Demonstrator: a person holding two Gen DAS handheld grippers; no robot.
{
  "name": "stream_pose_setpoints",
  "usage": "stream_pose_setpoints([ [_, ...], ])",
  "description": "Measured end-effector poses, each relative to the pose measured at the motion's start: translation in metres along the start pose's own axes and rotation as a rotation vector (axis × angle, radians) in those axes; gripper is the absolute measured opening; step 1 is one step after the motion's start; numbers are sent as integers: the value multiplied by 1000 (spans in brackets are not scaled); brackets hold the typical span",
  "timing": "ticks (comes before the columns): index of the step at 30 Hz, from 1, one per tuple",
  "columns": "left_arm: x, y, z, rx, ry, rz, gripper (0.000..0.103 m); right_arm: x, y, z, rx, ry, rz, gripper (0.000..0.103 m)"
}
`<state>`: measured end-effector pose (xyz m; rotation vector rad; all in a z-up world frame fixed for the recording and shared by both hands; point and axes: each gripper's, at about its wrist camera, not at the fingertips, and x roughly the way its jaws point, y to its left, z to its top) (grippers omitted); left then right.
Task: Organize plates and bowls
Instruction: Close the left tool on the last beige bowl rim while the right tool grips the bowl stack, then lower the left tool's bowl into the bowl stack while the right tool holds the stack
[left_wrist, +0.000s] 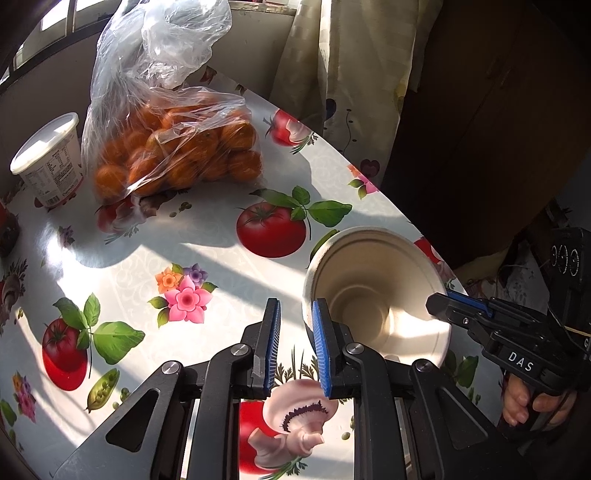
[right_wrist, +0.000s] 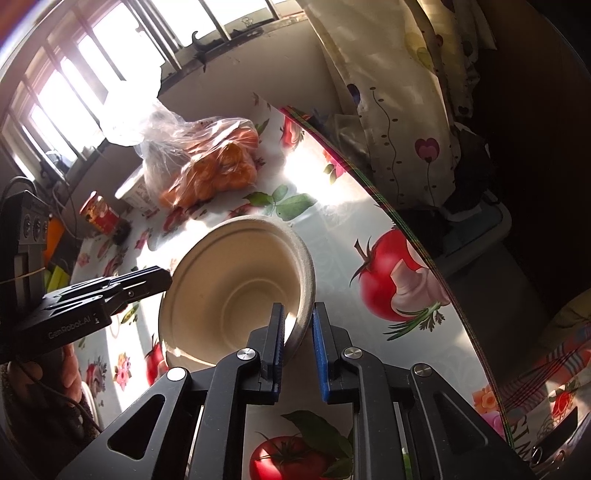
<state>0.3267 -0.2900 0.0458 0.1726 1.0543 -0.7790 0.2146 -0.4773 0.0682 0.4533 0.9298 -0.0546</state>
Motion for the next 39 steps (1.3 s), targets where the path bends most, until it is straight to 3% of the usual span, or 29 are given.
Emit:
stream_pose_setpoints([
  [22, 7, -12, -10, 9, 18, -20, 16, 0, 0, -1, 2, -6, -1, 14],
  [39, -4, -12, -9, 14, -11, -4, 11, 0, 0, -1, 4, -4, -4, 14],
])
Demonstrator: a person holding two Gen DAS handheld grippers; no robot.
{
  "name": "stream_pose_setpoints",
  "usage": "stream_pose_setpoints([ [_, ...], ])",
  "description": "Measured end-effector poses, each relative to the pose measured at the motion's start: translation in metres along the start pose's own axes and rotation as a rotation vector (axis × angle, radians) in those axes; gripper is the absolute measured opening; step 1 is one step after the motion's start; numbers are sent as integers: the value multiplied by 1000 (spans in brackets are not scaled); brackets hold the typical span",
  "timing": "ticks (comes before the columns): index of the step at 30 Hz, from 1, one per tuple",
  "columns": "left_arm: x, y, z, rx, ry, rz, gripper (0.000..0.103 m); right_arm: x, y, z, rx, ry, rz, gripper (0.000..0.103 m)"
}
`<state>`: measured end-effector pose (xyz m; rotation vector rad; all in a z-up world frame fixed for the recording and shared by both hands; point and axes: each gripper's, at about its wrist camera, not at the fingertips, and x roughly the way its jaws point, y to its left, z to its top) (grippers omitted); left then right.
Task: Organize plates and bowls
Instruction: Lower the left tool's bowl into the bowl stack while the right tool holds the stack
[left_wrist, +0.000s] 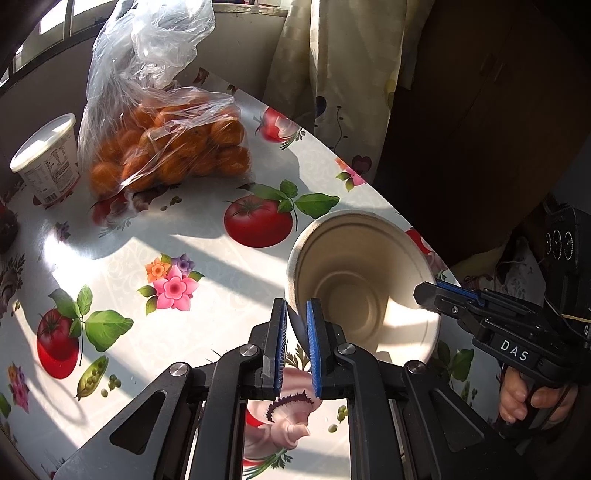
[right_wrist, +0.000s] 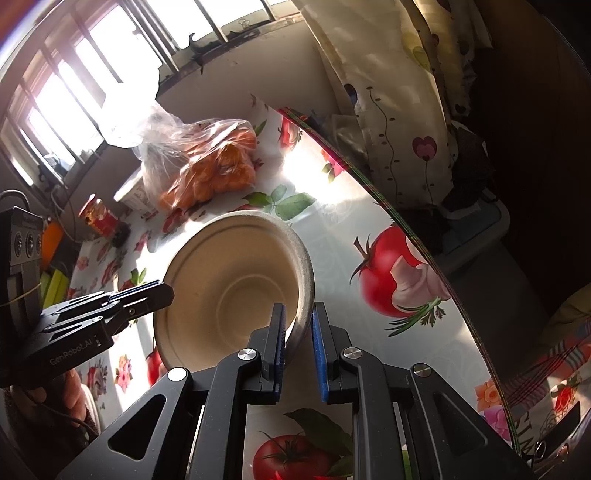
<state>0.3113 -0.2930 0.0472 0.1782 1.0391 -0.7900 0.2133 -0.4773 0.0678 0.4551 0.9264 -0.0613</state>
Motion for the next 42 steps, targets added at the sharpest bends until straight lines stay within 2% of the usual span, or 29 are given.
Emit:
stream_pose_setpoints([
  [18, -39, -15, -9, 3, -51, 2, 11, -40, 19, -9, -35, -56, 5, 14],
  [42, -92, -31, -61, -8, -94, 2, 12, -91, 47, -58, -82, -96, 15, 14],
])
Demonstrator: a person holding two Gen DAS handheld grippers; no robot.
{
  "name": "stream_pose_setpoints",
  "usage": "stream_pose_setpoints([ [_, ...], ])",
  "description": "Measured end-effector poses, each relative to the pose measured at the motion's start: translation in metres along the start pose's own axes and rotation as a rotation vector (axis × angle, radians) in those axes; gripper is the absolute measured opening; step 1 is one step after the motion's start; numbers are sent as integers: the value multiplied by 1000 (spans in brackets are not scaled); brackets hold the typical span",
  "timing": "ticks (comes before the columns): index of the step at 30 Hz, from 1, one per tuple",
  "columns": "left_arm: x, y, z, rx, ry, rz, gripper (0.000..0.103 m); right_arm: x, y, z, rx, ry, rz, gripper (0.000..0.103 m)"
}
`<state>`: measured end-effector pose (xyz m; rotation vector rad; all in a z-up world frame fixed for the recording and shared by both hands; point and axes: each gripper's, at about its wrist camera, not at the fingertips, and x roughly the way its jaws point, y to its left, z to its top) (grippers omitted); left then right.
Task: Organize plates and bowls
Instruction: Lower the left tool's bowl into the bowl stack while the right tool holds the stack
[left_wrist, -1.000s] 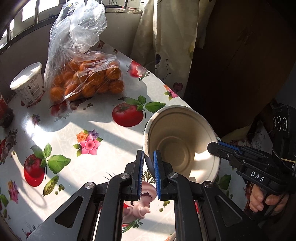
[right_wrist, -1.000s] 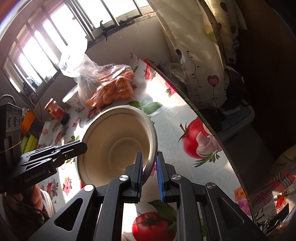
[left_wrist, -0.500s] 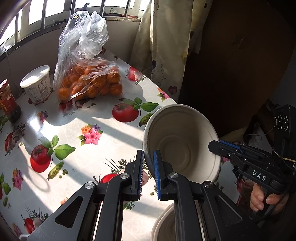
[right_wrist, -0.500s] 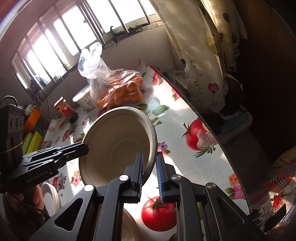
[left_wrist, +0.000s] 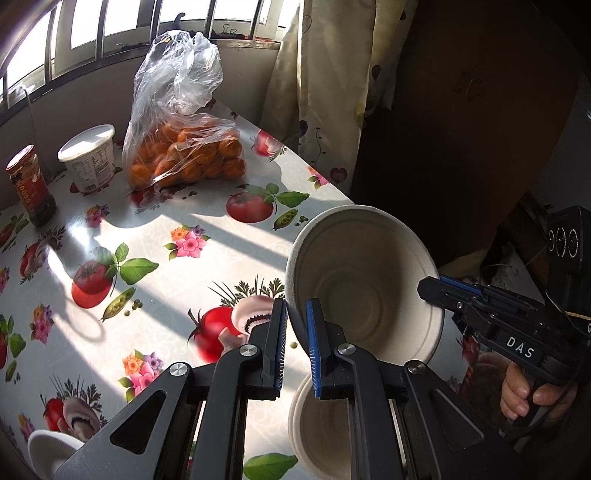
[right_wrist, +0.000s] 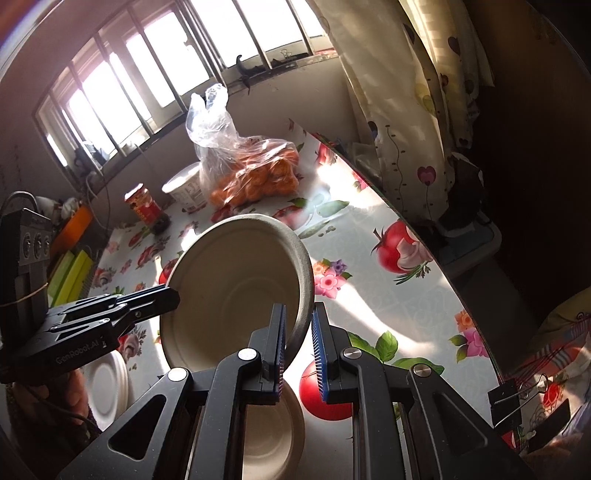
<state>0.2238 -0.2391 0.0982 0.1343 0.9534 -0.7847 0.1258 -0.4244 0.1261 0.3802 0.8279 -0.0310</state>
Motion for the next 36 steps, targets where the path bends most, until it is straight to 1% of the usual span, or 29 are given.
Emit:
stream_pose_setpoints([
  [10, -18, -5, -20, -2, -12, 7, 12, -17, 9, -19, -9, -7, 8, 14],
  [17, -22, -7, -38, -12, 1, 5, 12, -25, 12, -35, -9, -5, 17, 14],
  [27, -31, -14, -54, -23, -2, -1, 12, -36, 13, -53, 3, -1, 27, 14],
  [36, -31, -17, -70, -44, 27, 0, 12, -36, 13, -71, 14, 20, 34, 14],
])
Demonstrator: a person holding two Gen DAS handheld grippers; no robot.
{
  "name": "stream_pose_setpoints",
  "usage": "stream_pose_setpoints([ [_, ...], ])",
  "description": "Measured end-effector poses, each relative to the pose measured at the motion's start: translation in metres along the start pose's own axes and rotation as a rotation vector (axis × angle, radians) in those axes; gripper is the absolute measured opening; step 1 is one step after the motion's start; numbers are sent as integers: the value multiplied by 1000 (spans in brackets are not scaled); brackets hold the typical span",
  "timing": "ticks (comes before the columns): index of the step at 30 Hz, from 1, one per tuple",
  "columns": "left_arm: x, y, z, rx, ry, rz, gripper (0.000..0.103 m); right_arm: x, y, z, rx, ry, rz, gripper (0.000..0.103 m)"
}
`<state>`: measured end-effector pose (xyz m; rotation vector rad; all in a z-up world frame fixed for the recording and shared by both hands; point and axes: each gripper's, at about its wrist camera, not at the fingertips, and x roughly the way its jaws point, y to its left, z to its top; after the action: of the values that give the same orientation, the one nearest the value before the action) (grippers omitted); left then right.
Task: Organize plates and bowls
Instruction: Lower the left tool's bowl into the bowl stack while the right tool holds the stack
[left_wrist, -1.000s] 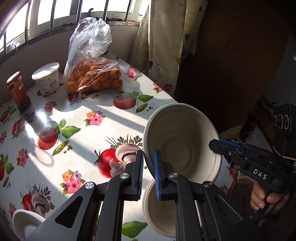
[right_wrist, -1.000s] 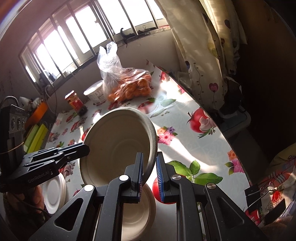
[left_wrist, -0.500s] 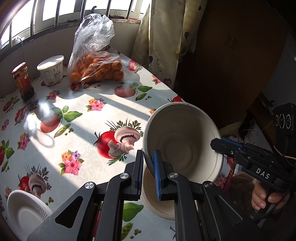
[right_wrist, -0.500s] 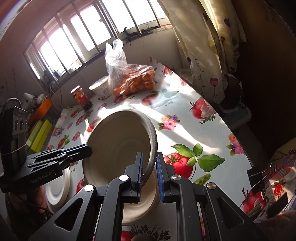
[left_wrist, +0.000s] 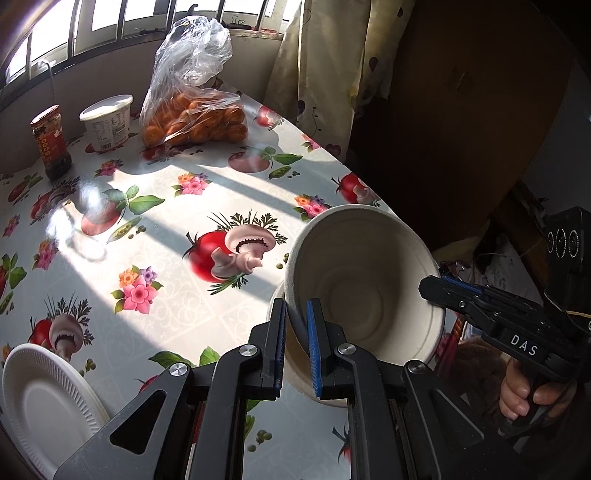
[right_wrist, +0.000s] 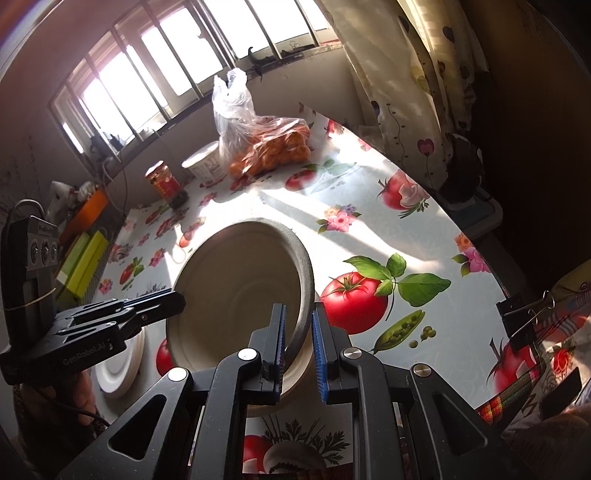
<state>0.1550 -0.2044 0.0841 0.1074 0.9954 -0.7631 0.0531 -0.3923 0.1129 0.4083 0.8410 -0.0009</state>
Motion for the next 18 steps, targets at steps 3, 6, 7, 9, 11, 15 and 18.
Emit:
stream_pose_setpoints([
  [3, -1, 0, -4, -6, 5, 1, 12, 0, 0, -4, 2, 4, 2, 14],
  [6, -2, -1, -7, -7, 5, 3, 12, 0, -1, -7, 6, 7, 0, 14],
  [7, -2, -1, -8, -8, 7, 5, 12, 0, -1, -7, 7, 8, 1, 14],
  [9, -2, -2, -9, -9, 9, 8, 12, 1, 0, -8, 7, 11, -1, 15],
  [11, -2, -3, -12, -8, 13, 14, 12, 2, 1, -10, 6, 15, -4, 15],
  [15, 1, -1, -15, -20, 23, 11, 12, 3, 2, -13, 3, 22, -9, 15],
  [18, 3, 1, -17, -28, 27, 12, 12, 6, 3, -15, -5, 27, -17, 15],
])
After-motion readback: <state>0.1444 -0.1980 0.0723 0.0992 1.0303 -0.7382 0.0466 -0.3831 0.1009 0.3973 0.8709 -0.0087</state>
